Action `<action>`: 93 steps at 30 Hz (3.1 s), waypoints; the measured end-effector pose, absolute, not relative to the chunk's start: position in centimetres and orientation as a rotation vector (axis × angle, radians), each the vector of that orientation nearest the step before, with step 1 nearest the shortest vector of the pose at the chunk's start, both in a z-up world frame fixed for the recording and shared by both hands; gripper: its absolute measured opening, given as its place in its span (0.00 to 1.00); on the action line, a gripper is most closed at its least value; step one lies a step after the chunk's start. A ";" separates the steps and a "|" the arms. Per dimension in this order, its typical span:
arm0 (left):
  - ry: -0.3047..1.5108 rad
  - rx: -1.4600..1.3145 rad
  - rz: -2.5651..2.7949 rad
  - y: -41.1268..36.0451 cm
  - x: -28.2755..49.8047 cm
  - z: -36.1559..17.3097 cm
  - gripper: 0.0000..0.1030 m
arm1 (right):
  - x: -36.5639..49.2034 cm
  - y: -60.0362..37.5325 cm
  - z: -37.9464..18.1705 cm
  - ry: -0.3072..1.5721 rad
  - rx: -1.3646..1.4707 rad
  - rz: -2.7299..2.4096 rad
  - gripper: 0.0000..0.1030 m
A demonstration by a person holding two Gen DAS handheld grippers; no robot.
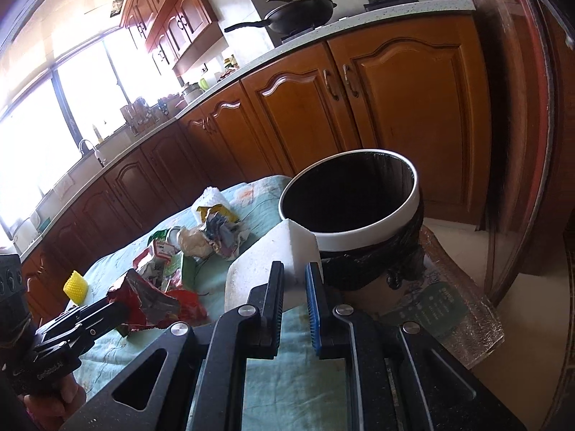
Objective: Collect trash
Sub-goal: 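Carry both items over the black-and-white bin and open both tools, then move both open tools back over the trash on the table, then grasp the yellow-green snack pouch with the left tool while the right grasps the orange chip bag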
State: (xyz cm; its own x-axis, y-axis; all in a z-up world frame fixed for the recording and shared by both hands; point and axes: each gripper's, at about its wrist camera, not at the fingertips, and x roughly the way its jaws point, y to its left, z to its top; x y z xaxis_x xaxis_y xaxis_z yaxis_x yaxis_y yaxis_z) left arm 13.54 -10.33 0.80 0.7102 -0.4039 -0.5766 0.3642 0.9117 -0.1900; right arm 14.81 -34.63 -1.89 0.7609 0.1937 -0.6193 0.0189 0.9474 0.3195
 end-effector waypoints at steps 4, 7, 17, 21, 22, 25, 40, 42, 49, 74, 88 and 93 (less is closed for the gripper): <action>0.651 -0.063 -0.453 -12.2 16.1 0.9 0.34 | 16.3 -36.7 -1.3 0.691 0.315 0.060 0.12; 0.652 -0.062 -0.470 -13.7 18.2 0.8 0.34 | 17.4 -37.9 -0.9 0.680 0.299 0.035 0.12; 0.709 -0.045 -0.460 -18.9 27.2 0.0 0.34 | 22.2 -40.3 -1.2 0.690 0.251 -0.018 0.12; 0.727 -0.013 -0.439 -21.2 30.6 -0.3 0.34 | 24.1 -41.1 -1.4 0.705 0.227 -0.028 0.12; 0.733 -0.008 -0.438 -21.8 31.3 -0.5 0.34 | 24.6 -41.2 -1.5 0.708 0.221 -0.029 0.12; 0.749 -0.004 -0.433 -23.1 33.4 -1.0 0.34 | 25.7 -41.5 -1.6 0.717 0.207 -0.030 0.12; 0.793 -0.015 -0.407 -25.3 37.4 -3.8 0.58 | 29.4 -42.4 -3.8 0.791 0.200 -0.034 0.30; 0.796 -0.023 -0.413 -25.0 37.0 -3.8 0.58 | 29.3 -42.6 -3.8 0.788 0.214 -0.034 0.36; 0.739 -0.036 -0.408 -22.6 32.6 -2.8 0.68 | 27.0 -41.7 -3.2 0.746 0.270 -0.003 0.70; 0.689 -0.162 -0.191 -7.3 16.4 -2.5 0.78 | 17.5 -30.0 -4.4 0.813 0.401 0.215 0.93; 0.709 -0.253 -0.067 -0.6 12.0 -1.7 0.78 | 16.6 -22.5 -6.2 0.899 0.348 0.351 0.93; 0.746 -0.273 -0.066 1.1 12.1 -2.2 0.83 | 16.7 -20.6 -7.1 0.933 0.333 0.380 0.93</action>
